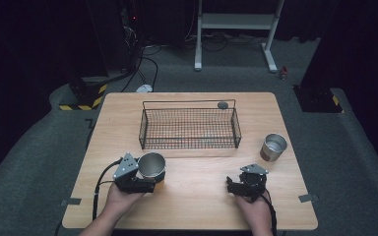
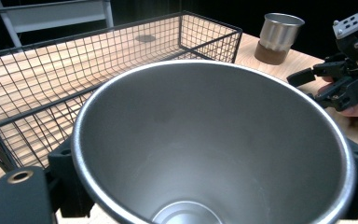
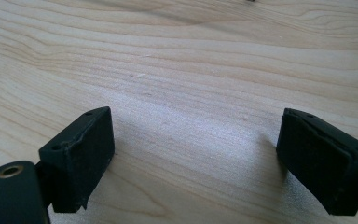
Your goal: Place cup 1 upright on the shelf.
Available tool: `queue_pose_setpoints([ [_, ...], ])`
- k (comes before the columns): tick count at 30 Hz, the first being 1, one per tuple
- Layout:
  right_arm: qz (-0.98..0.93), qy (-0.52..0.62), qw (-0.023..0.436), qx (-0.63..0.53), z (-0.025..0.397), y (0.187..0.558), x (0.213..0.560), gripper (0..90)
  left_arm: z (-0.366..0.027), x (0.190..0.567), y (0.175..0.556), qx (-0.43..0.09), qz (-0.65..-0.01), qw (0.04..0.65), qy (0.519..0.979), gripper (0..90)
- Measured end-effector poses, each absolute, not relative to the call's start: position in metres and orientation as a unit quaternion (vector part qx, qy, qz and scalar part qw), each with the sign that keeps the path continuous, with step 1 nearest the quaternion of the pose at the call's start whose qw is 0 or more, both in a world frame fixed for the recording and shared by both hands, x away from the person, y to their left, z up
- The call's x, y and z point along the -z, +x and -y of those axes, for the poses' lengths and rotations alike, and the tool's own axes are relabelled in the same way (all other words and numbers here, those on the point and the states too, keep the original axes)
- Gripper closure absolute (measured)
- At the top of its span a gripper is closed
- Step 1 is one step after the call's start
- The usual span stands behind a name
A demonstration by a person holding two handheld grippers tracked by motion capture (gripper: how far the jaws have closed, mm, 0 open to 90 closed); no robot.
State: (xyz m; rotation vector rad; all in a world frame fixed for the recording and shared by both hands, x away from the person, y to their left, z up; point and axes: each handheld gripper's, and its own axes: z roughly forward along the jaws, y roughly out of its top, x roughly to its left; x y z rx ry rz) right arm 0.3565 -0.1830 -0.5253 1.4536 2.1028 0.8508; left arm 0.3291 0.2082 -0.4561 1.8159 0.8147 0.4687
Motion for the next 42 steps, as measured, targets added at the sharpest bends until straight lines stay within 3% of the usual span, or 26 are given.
queue_pose_setpoints([
  [42,-0.763,0.522,0.222,-0.309,0.183,0.356,0.525,11.4,-0.193,0.421,0.370,-0.198,-0.387,0.546,0.716,13.1],
])
